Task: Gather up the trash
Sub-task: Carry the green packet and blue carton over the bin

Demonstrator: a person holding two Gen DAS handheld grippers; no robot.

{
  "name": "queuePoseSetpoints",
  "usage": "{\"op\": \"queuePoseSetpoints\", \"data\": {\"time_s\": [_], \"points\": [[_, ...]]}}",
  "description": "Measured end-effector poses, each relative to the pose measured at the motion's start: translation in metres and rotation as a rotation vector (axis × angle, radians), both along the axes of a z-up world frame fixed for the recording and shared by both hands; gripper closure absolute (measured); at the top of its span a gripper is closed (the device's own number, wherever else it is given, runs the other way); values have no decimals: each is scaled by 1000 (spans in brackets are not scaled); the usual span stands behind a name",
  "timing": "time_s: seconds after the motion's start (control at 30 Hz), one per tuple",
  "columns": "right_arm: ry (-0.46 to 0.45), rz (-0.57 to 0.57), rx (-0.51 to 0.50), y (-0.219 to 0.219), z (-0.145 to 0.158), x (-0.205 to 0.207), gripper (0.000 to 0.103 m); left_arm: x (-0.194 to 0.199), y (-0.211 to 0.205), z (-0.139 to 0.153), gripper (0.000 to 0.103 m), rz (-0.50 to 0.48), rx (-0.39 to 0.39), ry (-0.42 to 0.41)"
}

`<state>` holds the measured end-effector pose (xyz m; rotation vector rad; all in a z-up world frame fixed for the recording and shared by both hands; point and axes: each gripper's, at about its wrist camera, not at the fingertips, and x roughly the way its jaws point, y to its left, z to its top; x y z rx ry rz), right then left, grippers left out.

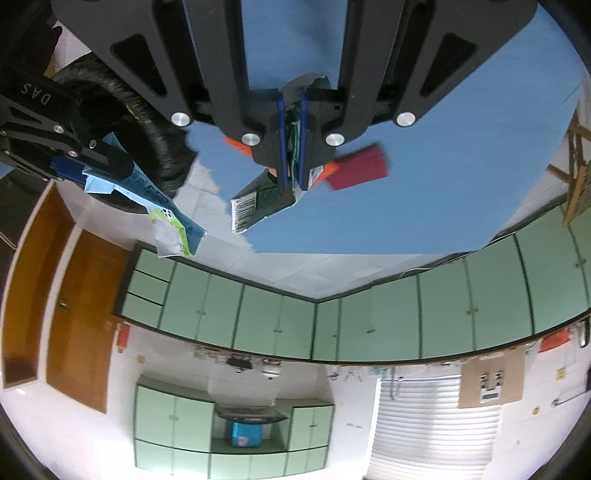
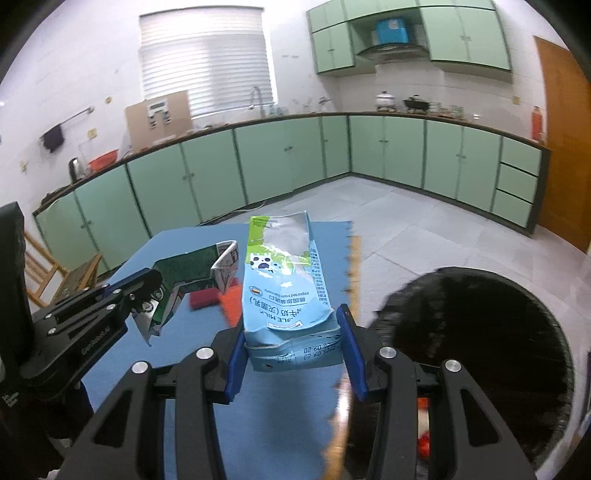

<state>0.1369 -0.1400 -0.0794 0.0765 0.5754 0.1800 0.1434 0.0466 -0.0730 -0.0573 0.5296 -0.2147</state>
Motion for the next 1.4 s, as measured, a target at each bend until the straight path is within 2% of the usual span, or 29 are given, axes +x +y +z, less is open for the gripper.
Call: {"op": "queuePoseSetpoints", "data": {"time_s": [0.43,0.8,1.2,1.4], "points": [[-19,-181,-13,-97,5,-27,58,6,-104,8,99,-177,-14,-36],[-3,-302,-33,-162,-8,-46,58,8,-190,-11,99,-314,-9,-3],[68,-386,-9,-220,-47,-37,58,32,-236,-44,99,-369,27,77],[97,-395,-7,-227,-59,-31,58,36,-244,-53,97,-386,39,90]]}}
